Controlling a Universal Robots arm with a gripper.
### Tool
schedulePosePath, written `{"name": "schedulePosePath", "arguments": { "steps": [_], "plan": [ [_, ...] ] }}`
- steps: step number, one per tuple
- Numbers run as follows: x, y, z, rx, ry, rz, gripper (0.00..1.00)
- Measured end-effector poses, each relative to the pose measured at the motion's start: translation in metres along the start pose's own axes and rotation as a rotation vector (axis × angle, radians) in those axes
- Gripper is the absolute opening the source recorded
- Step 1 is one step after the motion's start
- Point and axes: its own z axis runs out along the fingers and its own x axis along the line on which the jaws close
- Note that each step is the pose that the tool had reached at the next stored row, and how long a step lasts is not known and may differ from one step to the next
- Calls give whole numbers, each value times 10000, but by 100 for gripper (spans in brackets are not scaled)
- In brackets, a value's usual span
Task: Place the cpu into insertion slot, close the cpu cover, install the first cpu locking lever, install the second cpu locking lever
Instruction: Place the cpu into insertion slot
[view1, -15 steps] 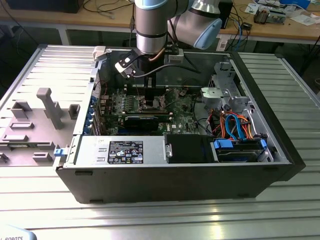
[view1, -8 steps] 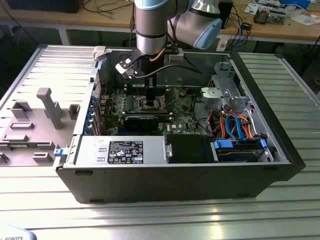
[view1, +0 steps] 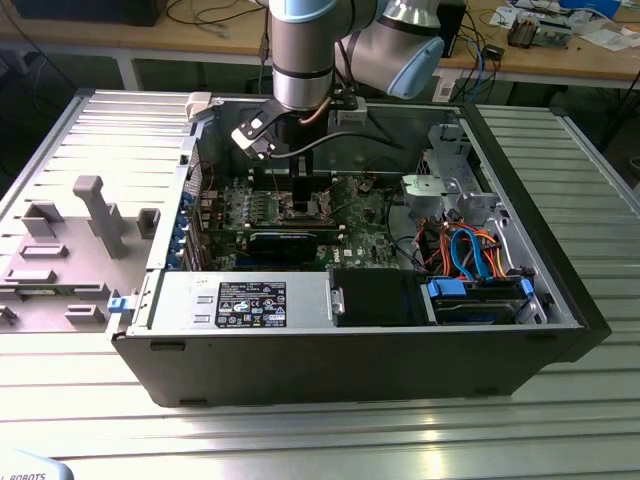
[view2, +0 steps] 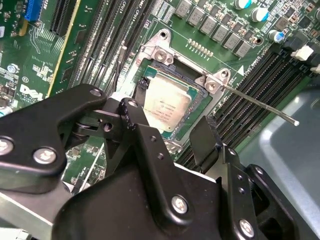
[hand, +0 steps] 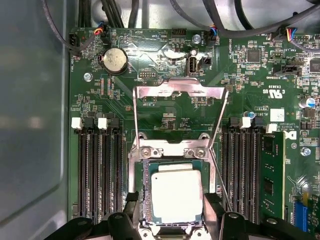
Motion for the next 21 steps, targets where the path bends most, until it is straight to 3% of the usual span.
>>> {"name": "schedulePosePath", "arguments": {
  "steps": [7,9,10,15,21],
  "plan": [
    [2,-2,39,0,0,-1,62],
    [5,-3,118,1,-2,-24,62],
    [-21,5,66,-3,-1,-155,62],
    [-37,49,77,50,4,-409,62],
    [-63,53,118,58,40,-604,62]
  ]
}}
